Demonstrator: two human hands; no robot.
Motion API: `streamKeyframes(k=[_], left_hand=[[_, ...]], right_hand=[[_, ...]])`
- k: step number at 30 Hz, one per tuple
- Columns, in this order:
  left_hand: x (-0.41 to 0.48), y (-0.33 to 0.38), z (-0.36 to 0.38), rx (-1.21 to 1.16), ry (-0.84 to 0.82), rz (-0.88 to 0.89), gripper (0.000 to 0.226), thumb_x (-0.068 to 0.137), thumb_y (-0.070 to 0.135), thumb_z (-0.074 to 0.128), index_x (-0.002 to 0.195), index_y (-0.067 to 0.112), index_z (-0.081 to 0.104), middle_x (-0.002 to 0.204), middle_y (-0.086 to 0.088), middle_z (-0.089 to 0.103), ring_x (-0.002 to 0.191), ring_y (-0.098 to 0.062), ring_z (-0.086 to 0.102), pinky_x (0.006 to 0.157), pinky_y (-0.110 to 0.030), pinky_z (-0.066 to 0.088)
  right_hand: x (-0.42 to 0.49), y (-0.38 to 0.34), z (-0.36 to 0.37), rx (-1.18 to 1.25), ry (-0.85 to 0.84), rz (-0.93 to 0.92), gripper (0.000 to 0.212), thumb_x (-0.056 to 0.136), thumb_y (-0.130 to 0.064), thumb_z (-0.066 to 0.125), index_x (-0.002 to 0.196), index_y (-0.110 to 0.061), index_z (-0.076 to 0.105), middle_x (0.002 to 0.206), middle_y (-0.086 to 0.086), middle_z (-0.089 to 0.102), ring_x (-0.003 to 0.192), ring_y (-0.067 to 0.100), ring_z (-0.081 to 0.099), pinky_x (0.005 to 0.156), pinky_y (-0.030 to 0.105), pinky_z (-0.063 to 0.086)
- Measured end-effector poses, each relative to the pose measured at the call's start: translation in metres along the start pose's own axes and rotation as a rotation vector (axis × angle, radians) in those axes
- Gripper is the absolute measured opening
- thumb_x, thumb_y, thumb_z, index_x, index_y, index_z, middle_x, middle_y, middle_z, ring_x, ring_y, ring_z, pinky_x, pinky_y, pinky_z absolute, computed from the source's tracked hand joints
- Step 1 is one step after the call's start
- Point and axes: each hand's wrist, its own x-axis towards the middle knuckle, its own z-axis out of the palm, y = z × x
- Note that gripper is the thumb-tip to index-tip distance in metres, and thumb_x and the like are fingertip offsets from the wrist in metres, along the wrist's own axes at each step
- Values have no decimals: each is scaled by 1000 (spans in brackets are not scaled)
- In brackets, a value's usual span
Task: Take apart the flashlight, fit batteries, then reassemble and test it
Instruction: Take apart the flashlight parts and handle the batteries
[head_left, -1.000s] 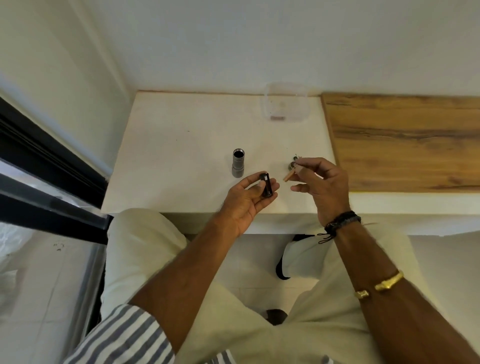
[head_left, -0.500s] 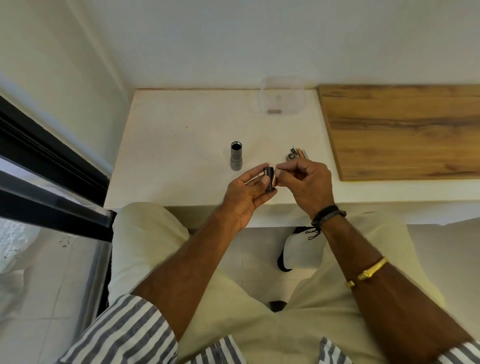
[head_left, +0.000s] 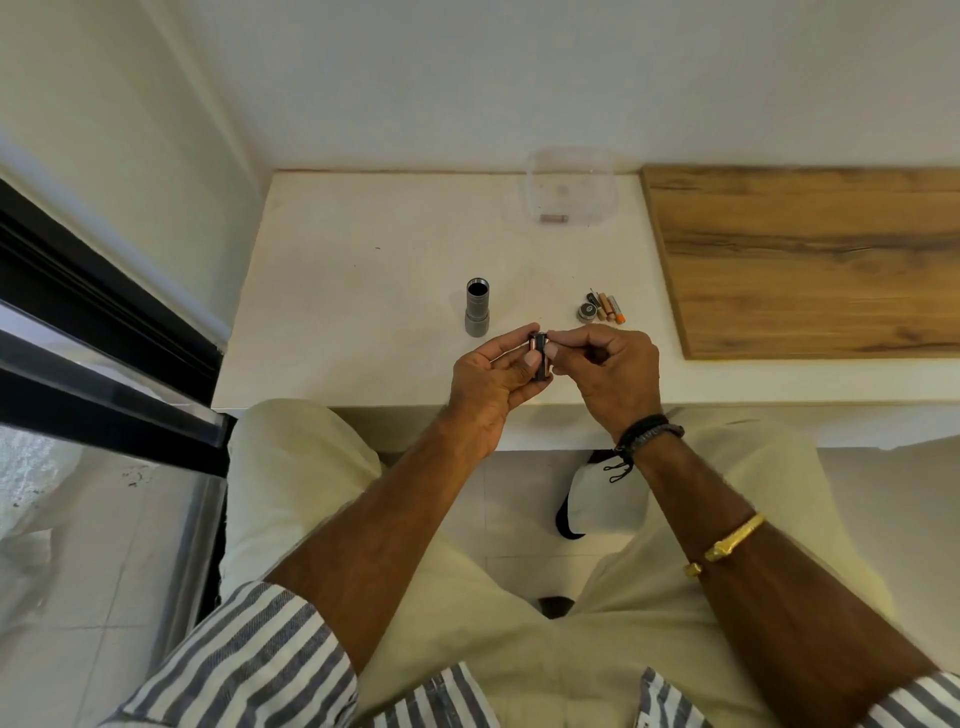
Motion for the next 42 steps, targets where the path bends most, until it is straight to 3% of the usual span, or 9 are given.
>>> streamKeyframes(k=[3,9,23,27,32,38,42], left_hand=[[0,0,2,13,-27,-29,30,93,-3,60,118,13,68,110,-9,75,100,-28,73,87,-40,60],[2,0,4,10,-76,-92,34,97,-2,55,130,3,59,119,-17,69,112,-35,67,91,-41,58],[21,-4,10,-142,74,-164,33,98,5,57,128,-8,54,119,-22,69,107,-33,70,91,-42,59],[28,-4,4,-185,83,-178,25,96,4,60,120,-1,62,118,-18,71,109,-29,70,91,-40,58],[39,0,0,-272,133,-220,22,93,7,64,113,5,70,96,-4,73,87,-16,67,79,-30,60],[49,-3,0,-346,156,-230,25,91,10,66,113,0,67,94,-11,75,85,-20,74,76,-30,60],[48,-4,0,-353,134,-234,24,92,11,64,113,1,68,100,-12,75,90,-21,73,79,-30,60]], right_hand=[[2,3,-5,32,-10,45,15,83,-9,81,97,-5,79,84,9,77,79,26,75,78,48,64],[8,8,-7,-7,-12,92,16,80,-17,85,92,-10,78,79,5,77,73,21,75,69,43,65],[38,22,-7,307,132,234,10,80,-9,84,87,-11,77,84,15,76,69,25,71,69,41,63],[71,19,-8,329,149,235,9,80,-10,84,83,-14,77,76,14,75,65,24,70,63,34,60],[147,15,-11,111,138,157,13,78,-16,84,76,-24,74,68,1,72,58,9,64,48,22,51],[241,11,-9,-264,17,28,11,78,-15,84,88,-14,80,86,5,77,80,13,71,83,31,61],[282,4,-8,-593,-161,-20,17,75,-21,86,91,-20,82,88,2,76,91,17,72,81,19,50]])
